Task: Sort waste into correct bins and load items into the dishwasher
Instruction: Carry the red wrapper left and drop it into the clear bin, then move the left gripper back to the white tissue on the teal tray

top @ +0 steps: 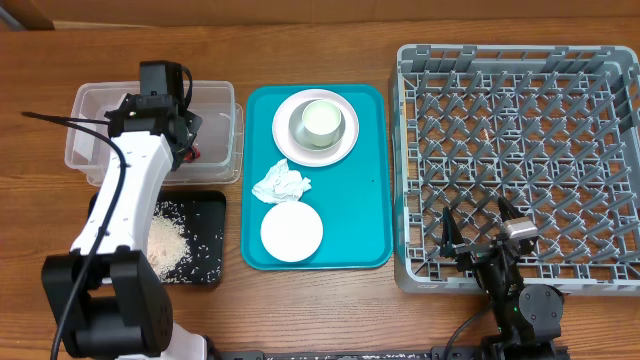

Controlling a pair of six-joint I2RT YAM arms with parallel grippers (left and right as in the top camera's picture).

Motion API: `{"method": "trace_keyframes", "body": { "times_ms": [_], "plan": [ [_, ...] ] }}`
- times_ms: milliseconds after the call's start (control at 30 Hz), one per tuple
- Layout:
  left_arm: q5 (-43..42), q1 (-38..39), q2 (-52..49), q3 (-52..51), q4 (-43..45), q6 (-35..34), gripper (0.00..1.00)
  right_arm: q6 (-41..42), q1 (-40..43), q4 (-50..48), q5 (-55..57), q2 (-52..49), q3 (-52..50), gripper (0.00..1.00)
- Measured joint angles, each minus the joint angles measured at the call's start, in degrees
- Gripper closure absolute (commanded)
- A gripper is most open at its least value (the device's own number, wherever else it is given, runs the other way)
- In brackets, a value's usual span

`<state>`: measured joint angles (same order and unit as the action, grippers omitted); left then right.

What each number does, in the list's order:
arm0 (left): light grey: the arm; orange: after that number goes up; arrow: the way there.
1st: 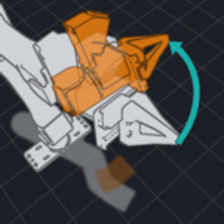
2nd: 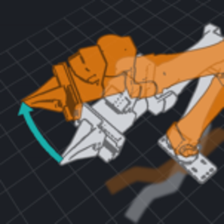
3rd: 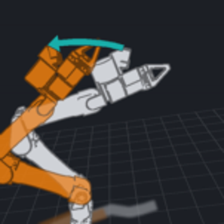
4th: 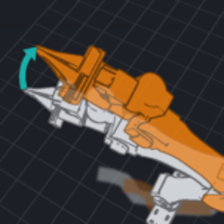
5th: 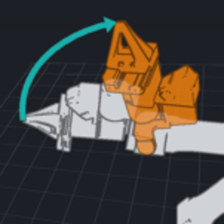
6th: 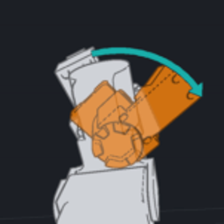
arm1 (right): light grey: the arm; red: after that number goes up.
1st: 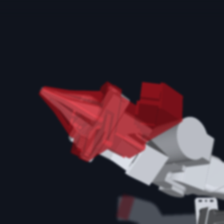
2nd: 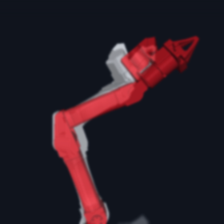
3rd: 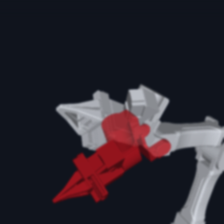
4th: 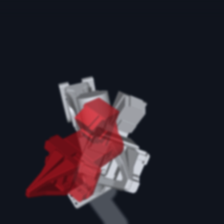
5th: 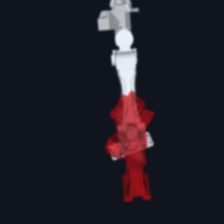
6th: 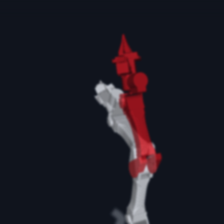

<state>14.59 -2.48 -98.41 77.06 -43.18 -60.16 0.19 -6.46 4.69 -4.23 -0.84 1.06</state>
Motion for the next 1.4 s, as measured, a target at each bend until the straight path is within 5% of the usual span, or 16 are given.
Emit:
{"method": "trace_keyframes", "body": {
  "times_ms": [133, 600, 967, 1400],
  "plan": [
    [-0.74, -1.03, -1.16, 0.0, 1.14, -1.03, 0.53, 0.0, 0.0, 0.04, -0.02, 0.0, 0.0, 0.0],
    [-9.03, -0.13, 3.43, 3.32, -4.26, 6.29, 0.63, 0.0, 0.0, 0.04, -0.02, 0.0, 0.0, 0.0],
    [-11.15, 14.51, 11.19, 4.74, -14.43, 17.2, 0.58, 0.0, 0.0, 0.02, -0.02, 0.0, 0.0, 0.0],
    [-11.19, 25.92, 10.12, 4.74, -15.21, 30.01, 0.54, 0.0, 0.0, 0.02, 0.0, 0.0, 0.0, 0.0]
  ]
}}
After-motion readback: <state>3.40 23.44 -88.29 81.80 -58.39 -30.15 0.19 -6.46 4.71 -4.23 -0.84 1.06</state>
